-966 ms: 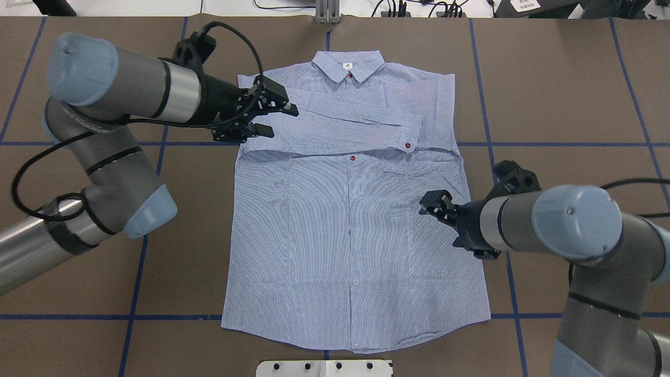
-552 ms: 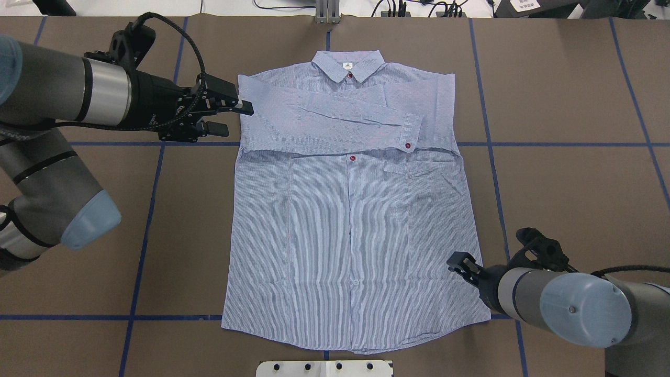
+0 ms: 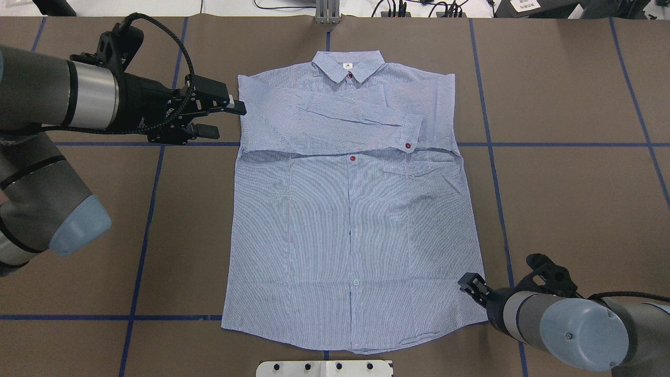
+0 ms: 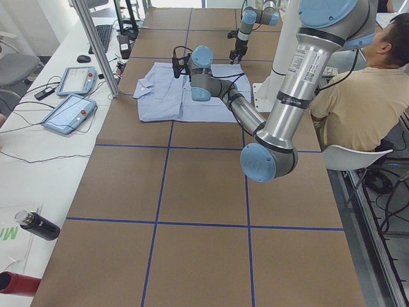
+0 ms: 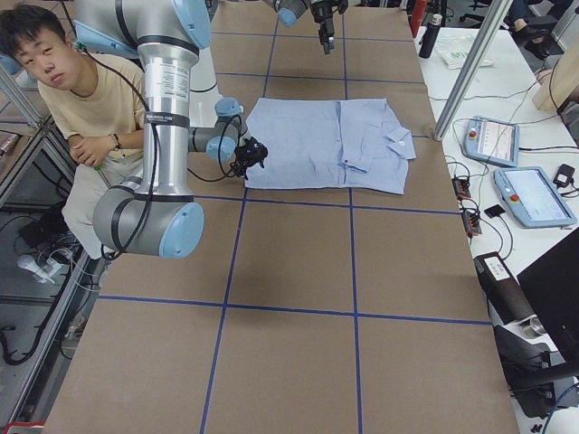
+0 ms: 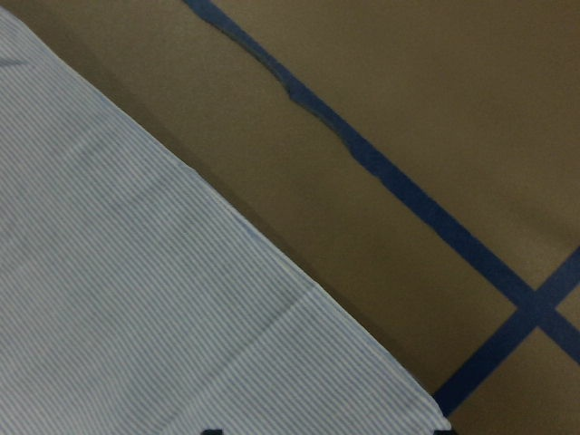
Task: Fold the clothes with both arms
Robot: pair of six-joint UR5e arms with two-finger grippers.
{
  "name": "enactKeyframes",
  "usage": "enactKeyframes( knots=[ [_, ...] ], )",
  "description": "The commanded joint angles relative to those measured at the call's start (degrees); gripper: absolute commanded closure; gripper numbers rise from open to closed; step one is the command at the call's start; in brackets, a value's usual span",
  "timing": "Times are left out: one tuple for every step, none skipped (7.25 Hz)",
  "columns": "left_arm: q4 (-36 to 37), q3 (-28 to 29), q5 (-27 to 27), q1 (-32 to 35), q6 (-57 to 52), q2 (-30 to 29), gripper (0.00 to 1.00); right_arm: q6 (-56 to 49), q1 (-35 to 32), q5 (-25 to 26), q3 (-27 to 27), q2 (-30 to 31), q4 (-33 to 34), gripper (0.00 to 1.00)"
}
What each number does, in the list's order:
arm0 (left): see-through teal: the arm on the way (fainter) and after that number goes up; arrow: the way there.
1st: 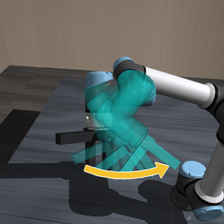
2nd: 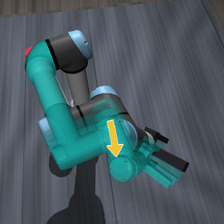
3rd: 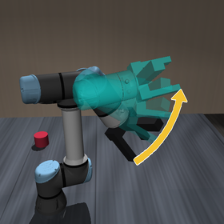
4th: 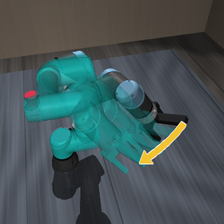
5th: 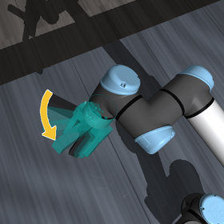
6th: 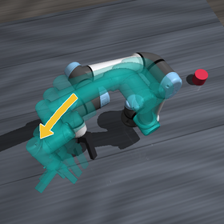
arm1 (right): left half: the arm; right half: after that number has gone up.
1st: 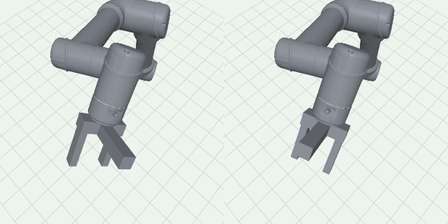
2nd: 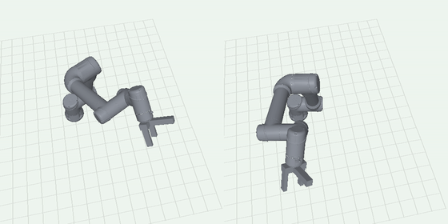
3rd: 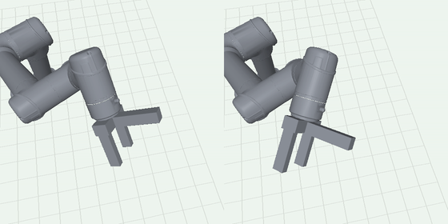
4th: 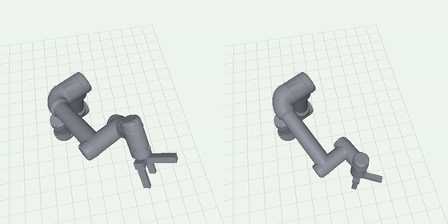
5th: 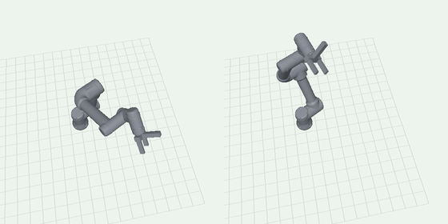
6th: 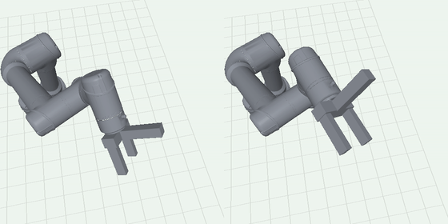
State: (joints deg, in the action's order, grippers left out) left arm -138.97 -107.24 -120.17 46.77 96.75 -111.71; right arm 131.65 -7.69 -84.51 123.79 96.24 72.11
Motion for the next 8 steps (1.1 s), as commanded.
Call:
enactKeyframes(
  knots=[
    [0.01, 0.45, 1.33, -0.27, 0.02, 0.09, 0.16, 1.16, 1.35, 0.93, -0.48, 0.35, -0.04, 0.18],
    [0.01, 0.89, 2.82, -0.36, 0.02, -0.08, 0.16, 1.16, 1.27, 0.75, -0.48, 0.44, -0.22, 0.18],
    [0.01, 0.9, 2.83, -0.36, 0.02, -0.09, 0.16, 1.16, 1.36, 0.66, -0.48, 0.35, -0.22, 0.18],
    [0.01, 0.9, 2.83, -0.36, 0.02, -0.09, 0.15, 1.16, 1.27, 0.58, -0.66, 0.61, -0.22, 0.19],
    [0.01, 0.98, 2.83, -0.45, 0.02, -0.09, 0.15, 1.16, 1.27, 0.57, -0.74, 0.62, -0.22, 0.21],
    [0.01, 0.99, 2.83, -0.54, 0.02, -0.09, 0.15, 1.16, 1.27, 0.57, -0.75, 0.7, -0.13, 0.23],
    [0.01, 0.99, 2.83, -0.62, 0.02, 0.0, 0.15, 1.07, 1.27, 0.4, -0.83, 0.71, -0.13, 0.25],
    [0.01, 1.07, 2.83, -0.62, 0.02, -0.08, 0.15, 1.07, 1.27, 0.4, -1.36, 0.71, -0.13, 0.25]
  ],
)
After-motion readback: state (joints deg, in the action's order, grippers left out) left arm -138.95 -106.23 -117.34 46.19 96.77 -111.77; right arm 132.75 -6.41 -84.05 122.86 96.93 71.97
